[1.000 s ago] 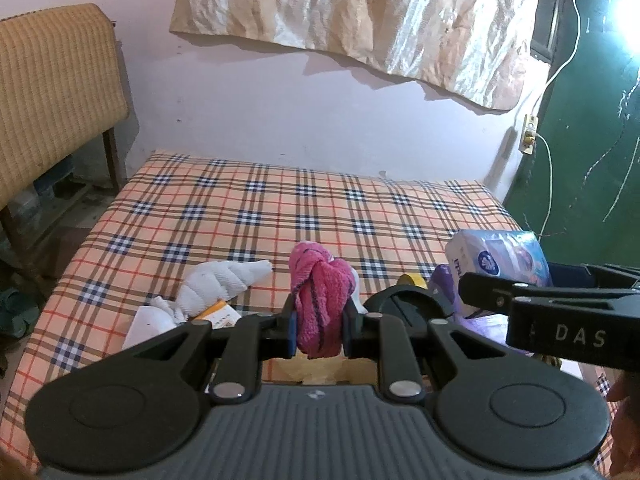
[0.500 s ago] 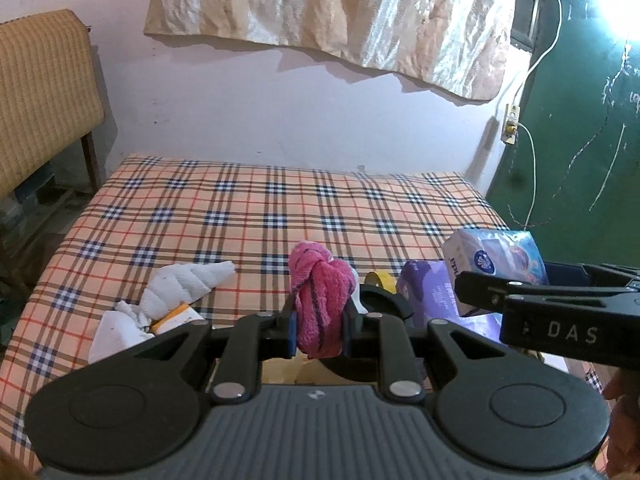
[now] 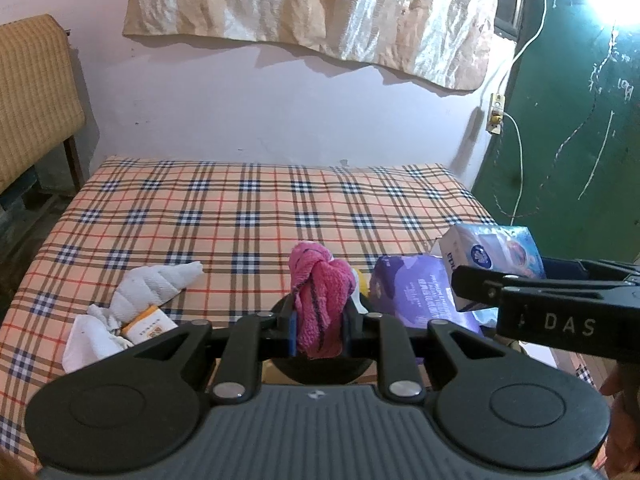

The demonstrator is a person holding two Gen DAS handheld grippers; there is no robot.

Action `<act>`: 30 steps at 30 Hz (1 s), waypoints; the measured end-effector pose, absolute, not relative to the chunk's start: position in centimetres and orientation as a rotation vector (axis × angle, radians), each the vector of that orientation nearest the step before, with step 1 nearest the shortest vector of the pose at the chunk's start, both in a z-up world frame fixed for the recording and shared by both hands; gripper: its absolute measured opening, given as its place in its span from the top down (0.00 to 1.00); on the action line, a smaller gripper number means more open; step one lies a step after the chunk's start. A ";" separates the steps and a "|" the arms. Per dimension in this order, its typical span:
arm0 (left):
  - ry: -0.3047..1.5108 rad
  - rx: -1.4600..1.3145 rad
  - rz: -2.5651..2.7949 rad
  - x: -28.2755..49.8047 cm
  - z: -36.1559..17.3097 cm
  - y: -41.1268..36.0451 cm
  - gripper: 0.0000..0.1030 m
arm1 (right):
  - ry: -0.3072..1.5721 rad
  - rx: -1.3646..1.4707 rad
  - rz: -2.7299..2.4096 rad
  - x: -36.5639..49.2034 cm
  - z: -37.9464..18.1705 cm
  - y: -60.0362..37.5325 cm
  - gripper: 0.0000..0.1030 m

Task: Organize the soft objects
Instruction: 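Carry the pink cloth and blue tissue pack in both grippers to the white box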

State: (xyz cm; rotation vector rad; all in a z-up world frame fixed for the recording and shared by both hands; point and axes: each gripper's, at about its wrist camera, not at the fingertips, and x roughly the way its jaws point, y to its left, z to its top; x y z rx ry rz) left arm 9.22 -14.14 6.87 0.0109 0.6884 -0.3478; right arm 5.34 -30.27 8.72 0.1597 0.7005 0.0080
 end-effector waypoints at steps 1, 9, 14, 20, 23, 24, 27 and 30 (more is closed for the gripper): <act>0.689 0.012 -0.352 9.2 6.8 -14.3 0.78 | 0.702 0.162 0.005 5.3 8.7 -30.5 0.16; 0.696 0.025 -0.377 9.1 6.4 -16.2 0.78 | 0.708 0.173 -0.021 4.8 8.3 -32.3 0.16; 0.703 0.030 -0.395 9.2 6.2 -17.3 0.78 | 0.714 0.182 -0.040 4.6 7.9 -33.5 0.16; 0.707 0.043 -0.417 9.1 5.9 -18.7 0.78 | 0.720 0.192 -0.060 4.3 7.5 -34.9 0.16; 0.708 0.050 -0.430 9.1 5.8 -19.5 0.78 | 0.721 0.197 -0.071 4.2 7.3 -35.6 0.16; 0.710 0.053 -0.436 9.1 5.7 -19.8 0.78 | 0.721 0.198 -0.076 4.1 7.3 -35.8 0.16; 0.714 0.061 -0.451 9.0 5.5 -20.5 0.78 | 0.722 0.202 -0.087 3.8 7.1 -36.5 0.16; 0.717 0.068 -0.464 8.9 5.3 -21.2 0.78 | 0.726 0.209 -0.099 3.7 6.8 -37.4 0.16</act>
